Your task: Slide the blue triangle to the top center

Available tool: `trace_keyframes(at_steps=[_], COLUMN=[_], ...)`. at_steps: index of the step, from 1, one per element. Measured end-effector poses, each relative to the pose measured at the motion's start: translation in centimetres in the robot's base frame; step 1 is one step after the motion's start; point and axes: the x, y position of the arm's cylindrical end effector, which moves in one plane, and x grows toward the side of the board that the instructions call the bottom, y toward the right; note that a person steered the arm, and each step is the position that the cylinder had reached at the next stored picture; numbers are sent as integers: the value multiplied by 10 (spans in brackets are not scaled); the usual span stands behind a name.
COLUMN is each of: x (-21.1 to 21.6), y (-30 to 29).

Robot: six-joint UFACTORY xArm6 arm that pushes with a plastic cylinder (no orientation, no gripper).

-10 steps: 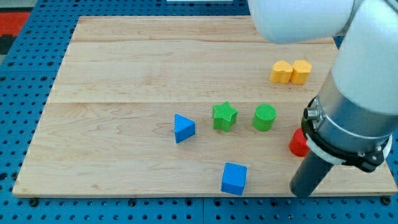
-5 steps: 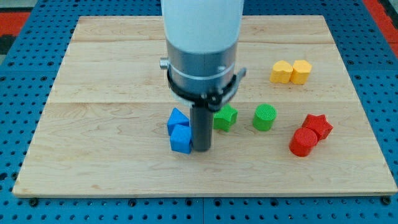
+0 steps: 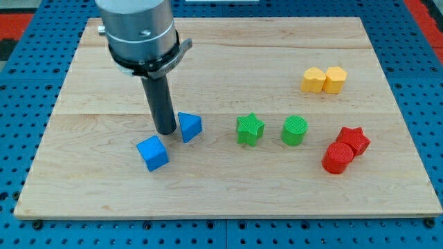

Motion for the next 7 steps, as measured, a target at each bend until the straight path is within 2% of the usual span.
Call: trace_keyframes(at_steps=[2,3,4,5,6,7], x=[41,3,-45,-63,-33,-50], y=[64,68,49,59,65,79])
